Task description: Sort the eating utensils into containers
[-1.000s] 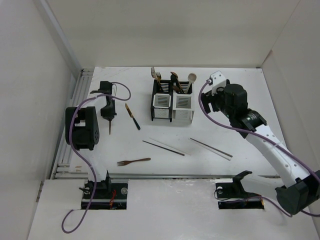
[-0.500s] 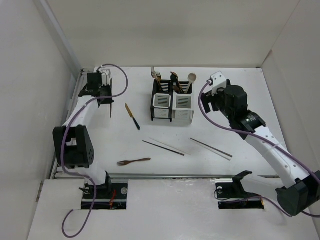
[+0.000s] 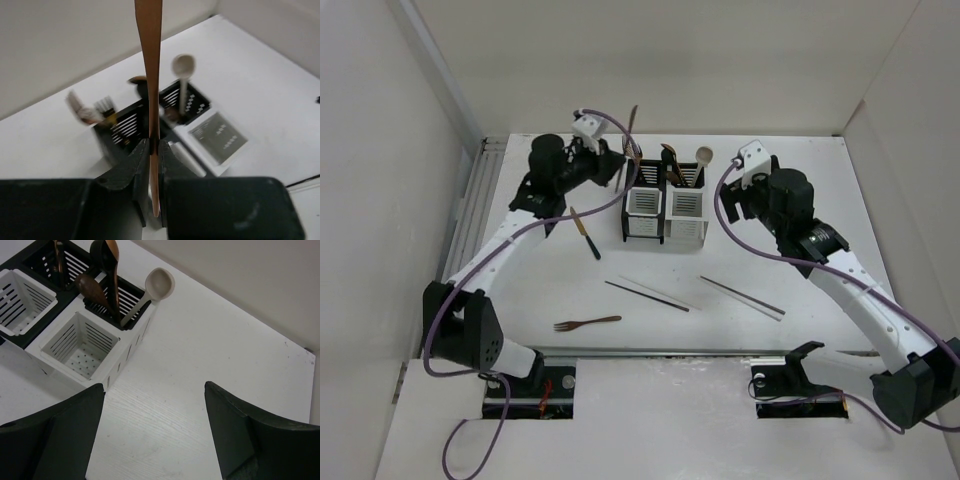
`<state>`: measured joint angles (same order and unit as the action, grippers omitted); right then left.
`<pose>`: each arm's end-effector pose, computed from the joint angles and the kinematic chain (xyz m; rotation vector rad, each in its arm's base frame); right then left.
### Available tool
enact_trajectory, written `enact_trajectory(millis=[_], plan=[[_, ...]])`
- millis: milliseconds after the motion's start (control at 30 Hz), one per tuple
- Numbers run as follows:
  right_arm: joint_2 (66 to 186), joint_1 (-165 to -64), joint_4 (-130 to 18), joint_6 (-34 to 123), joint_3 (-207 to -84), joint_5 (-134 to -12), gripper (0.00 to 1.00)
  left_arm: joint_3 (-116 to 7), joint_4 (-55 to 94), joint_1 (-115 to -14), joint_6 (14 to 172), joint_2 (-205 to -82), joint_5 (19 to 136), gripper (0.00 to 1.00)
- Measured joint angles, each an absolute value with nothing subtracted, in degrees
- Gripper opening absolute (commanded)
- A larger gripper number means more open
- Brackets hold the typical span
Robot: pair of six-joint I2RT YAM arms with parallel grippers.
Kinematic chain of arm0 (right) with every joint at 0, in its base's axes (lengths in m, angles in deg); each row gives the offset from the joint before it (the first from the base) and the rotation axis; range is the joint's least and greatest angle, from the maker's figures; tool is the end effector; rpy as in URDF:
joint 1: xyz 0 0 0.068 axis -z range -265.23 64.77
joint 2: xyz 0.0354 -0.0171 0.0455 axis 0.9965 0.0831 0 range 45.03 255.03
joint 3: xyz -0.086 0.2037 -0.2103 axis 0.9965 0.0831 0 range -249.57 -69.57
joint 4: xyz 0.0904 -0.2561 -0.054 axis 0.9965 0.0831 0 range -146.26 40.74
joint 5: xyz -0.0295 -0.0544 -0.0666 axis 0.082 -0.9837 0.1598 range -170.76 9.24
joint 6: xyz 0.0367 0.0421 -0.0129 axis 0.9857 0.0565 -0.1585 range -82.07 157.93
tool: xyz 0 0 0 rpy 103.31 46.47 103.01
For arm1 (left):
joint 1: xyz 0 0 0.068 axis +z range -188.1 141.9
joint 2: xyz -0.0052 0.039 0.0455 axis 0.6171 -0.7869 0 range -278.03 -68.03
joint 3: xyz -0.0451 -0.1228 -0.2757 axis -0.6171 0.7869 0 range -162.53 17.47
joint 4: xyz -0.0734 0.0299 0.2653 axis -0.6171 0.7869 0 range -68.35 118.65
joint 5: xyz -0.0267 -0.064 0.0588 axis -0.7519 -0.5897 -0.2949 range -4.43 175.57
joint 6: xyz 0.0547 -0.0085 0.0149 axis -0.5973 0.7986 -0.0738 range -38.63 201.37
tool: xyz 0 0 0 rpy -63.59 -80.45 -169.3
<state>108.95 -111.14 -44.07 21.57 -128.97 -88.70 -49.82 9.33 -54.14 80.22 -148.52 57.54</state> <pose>0.2400 0.1103 0.3869 -0.5802 1.7669 -0.0136 0.3300 -0.1147 0.4037 0.6157 1.4935 -0.5884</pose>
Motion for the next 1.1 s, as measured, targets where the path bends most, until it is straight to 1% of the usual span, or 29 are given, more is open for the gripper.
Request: enact_trajectory(millis=[133,267,533,767,800,1100], plan=[[108.8,-111.1,-44.3,21.6,-128.9,-88.6,0.86,-49.0,-0.1,-59.8,83.9,-153.2,55.3,0.00],[106.5,-111.1,-44.3,21.5,-127.5,-88.7,0.86,-43.9,-8.0,-63.3,86.1,-156.4,55.6,0.00],[99.0,-111.1,-44.3,19.9,-125.7,-89.4,0.89,-39.8,-19.7,-65.5,88.3,-162.5,60.6,0.00],[97.5,-111.1,-44.0,17.2,-125.7,-90.3,0.89,-37.9,-24.9,-65.3,88.6,-163.7,65.2,0.00],[97.5,-111.1,-43.8,17.0,-125.7,-90.4,0.90,-37.9,-25.0,-65.3,88.6,-163.9,65.3,0.00],[97.5,-111.1,-43.4,15.6,-125.7,-91.0,0.90,-38.6,-25.5,-65.0,86.7,-164.1,65.2,0.00]])
